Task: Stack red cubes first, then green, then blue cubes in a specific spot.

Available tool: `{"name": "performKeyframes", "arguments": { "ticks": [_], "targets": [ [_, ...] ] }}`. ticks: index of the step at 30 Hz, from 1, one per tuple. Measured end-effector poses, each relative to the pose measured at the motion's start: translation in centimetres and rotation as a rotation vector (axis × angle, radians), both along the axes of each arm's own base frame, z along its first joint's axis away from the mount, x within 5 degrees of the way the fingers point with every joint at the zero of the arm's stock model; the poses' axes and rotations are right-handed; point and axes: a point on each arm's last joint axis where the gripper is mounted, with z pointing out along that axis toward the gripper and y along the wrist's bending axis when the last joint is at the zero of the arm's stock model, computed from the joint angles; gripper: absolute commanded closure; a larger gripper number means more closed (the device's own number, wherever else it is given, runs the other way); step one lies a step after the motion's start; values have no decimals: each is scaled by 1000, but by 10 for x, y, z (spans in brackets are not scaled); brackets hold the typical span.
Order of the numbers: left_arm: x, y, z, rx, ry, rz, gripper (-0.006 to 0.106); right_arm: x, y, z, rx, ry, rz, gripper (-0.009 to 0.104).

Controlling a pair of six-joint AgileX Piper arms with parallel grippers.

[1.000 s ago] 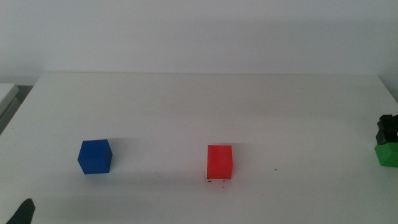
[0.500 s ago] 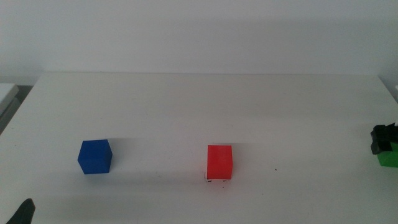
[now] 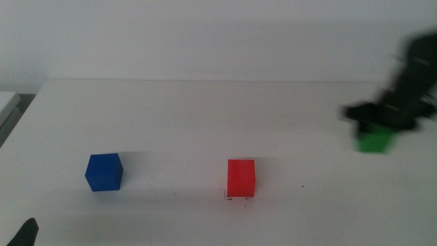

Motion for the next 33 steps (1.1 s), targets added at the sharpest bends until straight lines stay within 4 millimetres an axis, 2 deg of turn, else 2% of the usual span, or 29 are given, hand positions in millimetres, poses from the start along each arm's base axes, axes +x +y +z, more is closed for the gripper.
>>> {"name": "performKeyframes", "arguments": {
  "ticks": [1, 4, 7, 10, 17, 24, 33],
  "targets": [
    [0, 0, 0, 0, 0, 0, 7, -2, 29, 14, -10, -16, 38, 96],
    [0, 0, 0, 0, 0, 0, 7, -14, 111, 39, 17, -57, 150, 94],
    [0, 0, 0, 2, 0, 0, 7, -27, 165, 42, 68, -64, 190, 94],
    [0, 0, 0, 2, 0, 0, 7, -37, 196, 29, 86, -33, 174, 94],
    [0, 0, 0, 2, 0, 0, 7, -46, 220, 4, 67, 3, 123, 94],
    [0, 0, 0, 2, 0, 0, 7, -45, 226, 6, 79, -68, 86, 94],
    [0, 0, 0, 2, 0, 0, 7, -45, 232, -6, 56, -53, 93, 94]
  ]
}}
